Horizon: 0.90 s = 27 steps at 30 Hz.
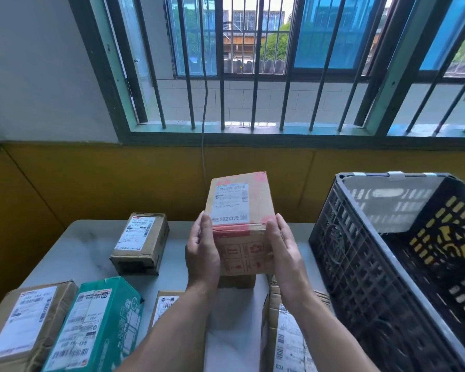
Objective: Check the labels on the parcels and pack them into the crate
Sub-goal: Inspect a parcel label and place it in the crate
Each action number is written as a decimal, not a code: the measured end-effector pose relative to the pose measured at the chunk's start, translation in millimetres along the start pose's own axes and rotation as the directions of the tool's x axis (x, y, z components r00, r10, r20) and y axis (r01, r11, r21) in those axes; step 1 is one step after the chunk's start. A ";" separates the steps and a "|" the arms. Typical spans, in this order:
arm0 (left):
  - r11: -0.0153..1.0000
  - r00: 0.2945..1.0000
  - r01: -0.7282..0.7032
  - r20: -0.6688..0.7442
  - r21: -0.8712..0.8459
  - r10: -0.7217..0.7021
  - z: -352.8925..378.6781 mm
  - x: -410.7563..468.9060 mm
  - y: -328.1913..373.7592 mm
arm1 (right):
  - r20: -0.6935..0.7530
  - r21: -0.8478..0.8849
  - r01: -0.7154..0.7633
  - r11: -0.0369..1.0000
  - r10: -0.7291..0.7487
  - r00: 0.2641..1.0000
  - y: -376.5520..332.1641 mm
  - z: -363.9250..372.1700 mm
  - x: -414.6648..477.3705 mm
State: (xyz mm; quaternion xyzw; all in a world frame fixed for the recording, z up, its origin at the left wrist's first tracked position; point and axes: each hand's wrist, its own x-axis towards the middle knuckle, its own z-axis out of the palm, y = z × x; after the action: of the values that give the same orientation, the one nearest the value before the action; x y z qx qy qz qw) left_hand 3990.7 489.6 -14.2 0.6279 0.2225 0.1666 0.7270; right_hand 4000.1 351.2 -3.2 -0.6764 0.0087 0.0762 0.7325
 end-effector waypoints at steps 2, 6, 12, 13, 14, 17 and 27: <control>1.000 0.997 -0.014 -0.072 -0.011 0.014 -2.4 5.8 0.3 | 0.021 0.009 0.022 1.000 -0.022 1.000 0.7 1.1 -1.2; 0.999 0.973 -0.046 -0.228 -0.009 0.043 -7.6 19.4 0.0 | -0.040 0.034 0.043 0.999 -0.041 0.998 6.3 3.2 -1.4; 0.999 0.957 -0.051 -0.287 -0.001 0.049 -18.1 36.1 2.8 | -0.233 -0.036 0.054 0.998 -0.061 0.971 12.0 -0.9 5.5; 0.999 0.961 -0.053 -0.273 -0.006 0.050 -19.6 38.0 4.6 | -0.268 -0.064 0.068 0.996 -0.083 0.960 11.3 -3.5 7.9; 0.998 0.964 -0.060 -0.262 -0.012 0.055 -21.4 39.5 6.7 | -0.298 -0.074 0.084 0.994 -0.102 0.949 9.6 -6.3 10.5; 0.997 0.976 -0.073 -0.209 -0.013 0.069 -27.6 43.4 11.5 | -0.349 -0.042 0.137 0.990 -0.143 0.926 1.0 -16.1 20.7; 0.992 0.989 -0.099 0.118 0.077 0.089 -42.5 51.8 14.6 | -0.254 -0.089 0.079 0.993 -0.100 0.962 -11.9 -39.2 38.0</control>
State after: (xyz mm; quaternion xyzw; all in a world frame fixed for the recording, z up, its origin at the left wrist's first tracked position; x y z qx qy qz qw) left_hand 4012.3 554.5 -10.5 0.6758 0.1572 0.1550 0.7032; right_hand 4042.7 315.2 0.9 -0.7084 0.0703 -0.0453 0.7009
